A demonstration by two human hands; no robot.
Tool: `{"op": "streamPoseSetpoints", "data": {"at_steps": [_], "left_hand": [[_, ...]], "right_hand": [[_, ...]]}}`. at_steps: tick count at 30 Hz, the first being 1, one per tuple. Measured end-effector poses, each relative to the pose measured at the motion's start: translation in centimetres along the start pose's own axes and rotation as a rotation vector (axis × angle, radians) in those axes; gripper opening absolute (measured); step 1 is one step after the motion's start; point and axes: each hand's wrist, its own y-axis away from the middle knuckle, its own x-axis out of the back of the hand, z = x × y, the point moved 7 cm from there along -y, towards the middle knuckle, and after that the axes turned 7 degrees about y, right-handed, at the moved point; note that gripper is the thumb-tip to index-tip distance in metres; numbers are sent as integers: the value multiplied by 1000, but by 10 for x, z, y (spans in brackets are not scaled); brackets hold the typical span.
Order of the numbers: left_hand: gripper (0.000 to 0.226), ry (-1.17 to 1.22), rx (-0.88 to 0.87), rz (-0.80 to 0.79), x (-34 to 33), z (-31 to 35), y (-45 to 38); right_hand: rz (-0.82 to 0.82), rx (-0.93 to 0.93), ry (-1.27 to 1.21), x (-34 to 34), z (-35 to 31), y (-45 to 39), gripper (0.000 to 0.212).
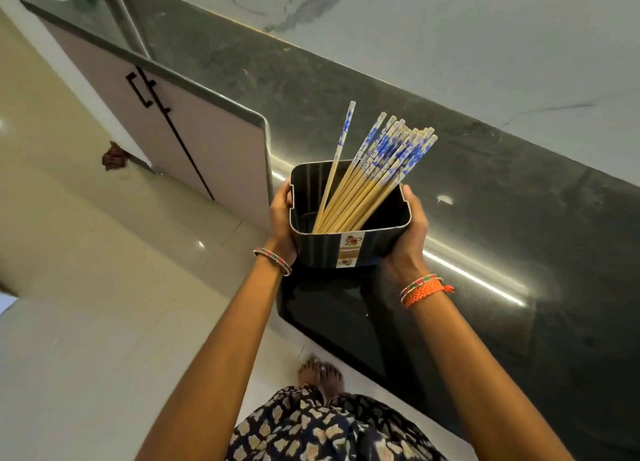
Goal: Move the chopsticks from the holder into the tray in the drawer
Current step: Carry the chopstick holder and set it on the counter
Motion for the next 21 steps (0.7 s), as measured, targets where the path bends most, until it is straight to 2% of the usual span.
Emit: {"op": "streamPoseSetpoints", "data": {"at_steps": [4, 6, 8, 11, 13, 15, 17, 19, 21], "left_hand": [[47, -13, -78, 23, 0, 31, 6], [46, -23, -117, 46, 4, 43, 21], [48, -33, -163, 180, 22, 49, 42], [63, -136, -203, 550, 81, 48, 86], [46, -137, -143, 710, 124, 35, 129], [43, 32, -79, 799, 161, 20, 178], [43, 219, -182, 906, 188, 16, 232], [44, 315, -342, 1054, 214, 16, 298], [54, 399, -480, 1115, 229, 10, 359]], "right_hand": [[-155, -4, -6, -20, -20, -7, 41], [-242, -44, -43, -33, -19, -6, 46], [-325, -106, -25, -51, -8, -1, 53], [-408, -157, 62, -78, 29, 17, 40], [-472, -167, 93, -106, 56, 38, 40], [-605, -178, 109, -140, 84, 73, 54], [-721, -184, 159, -169, 107, 116, 57], [-829, -218, 218, -190, 133, 170, 50], [-943, -282, 277, -200, 165, 222, 39]]}}
